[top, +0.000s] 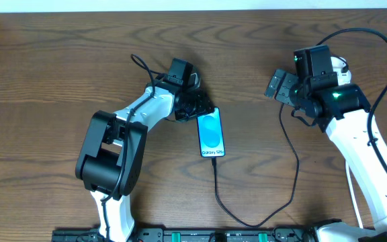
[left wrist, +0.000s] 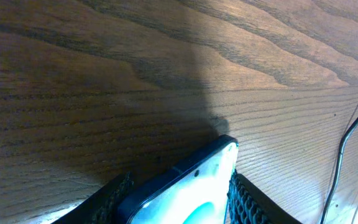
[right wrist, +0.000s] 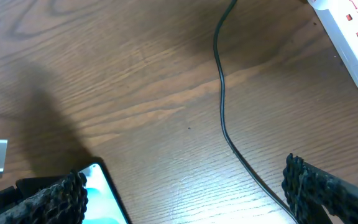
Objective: Plug charger to phone and switch on socket
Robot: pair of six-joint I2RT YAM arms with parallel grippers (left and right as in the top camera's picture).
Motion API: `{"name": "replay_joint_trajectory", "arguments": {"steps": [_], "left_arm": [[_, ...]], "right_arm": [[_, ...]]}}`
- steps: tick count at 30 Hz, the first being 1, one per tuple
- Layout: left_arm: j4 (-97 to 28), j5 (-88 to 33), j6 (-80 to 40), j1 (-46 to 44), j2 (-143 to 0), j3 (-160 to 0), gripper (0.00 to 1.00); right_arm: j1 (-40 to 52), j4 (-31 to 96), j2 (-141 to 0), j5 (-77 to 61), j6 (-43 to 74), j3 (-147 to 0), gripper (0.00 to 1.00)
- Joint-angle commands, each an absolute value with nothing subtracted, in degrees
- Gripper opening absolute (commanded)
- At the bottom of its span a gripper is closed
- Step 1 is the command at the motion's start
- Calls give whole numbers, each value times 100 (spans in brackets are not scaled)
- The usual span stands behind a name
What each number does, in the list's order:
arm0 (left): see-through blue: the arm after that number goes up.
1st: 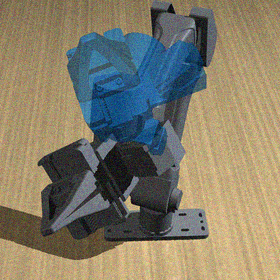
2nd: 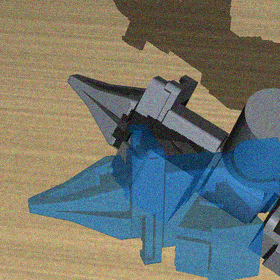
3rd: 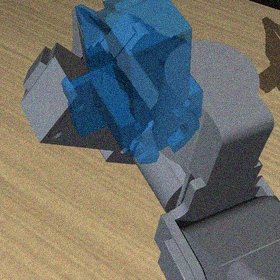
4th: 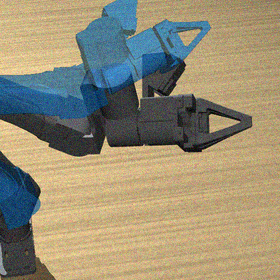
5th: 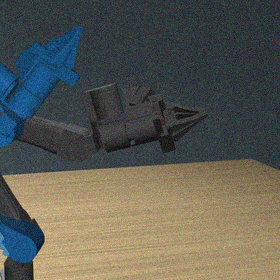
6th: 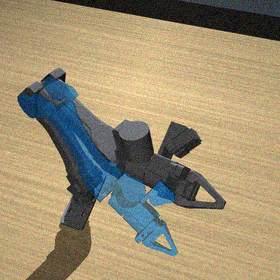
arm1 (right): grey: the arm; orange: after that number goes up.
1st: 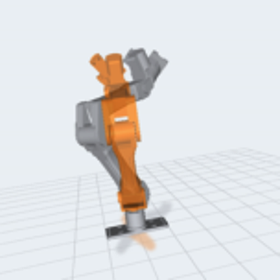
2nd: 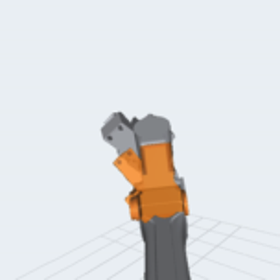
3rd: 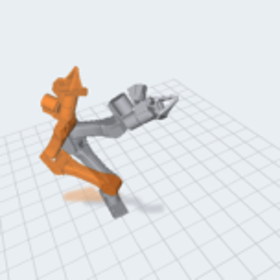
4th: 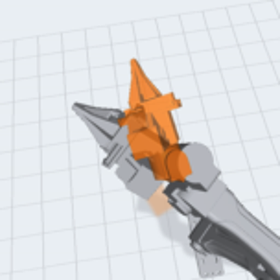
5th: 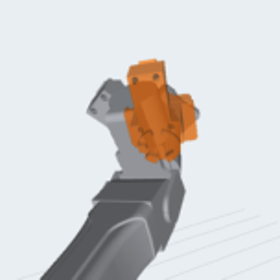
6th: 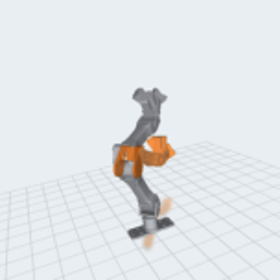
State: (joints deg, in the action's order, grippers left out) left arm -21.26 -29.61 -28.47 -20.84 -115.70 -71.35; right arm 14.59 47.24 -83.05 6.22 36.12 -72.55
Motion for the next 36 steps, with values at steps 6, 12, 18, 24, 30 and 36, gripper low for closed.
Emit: {"name": "replay_joint_trajectory", "arguments": {"steps": [6, 12, 18, 24, 30, 36], "left_arm": [[-2292, -1981, -2808, -2043, -12014, -6847, 52], [-2287, -1984, -2786, -1984, -12011, -6853, 83], [-2379, -1986, -2687, -1673, -11872, -6969, 90], [-2591, -1691, -1997, -1221, -11085, -7054, 90], [-3640, 80, -1400, -943, -9572, -7054, 91], [-4423, 523, -1247, -932, -8145, -7054, 91]], "right_arm": [[1472, 4716, -8326, 648, 3507, -7210, 99], [1472, 4735, -8326, 650, 3505, -7210, 99], [1472, 4746, -8326, 650, 3505, -7210, 99], [1472, 4753, -8326, 650, 3503, -7210, 99], [1472, 4768, -8326, 650, 3507, -7210, 99], [1472, 4722, -8326, 650, 3509, -7210, 99]]}}
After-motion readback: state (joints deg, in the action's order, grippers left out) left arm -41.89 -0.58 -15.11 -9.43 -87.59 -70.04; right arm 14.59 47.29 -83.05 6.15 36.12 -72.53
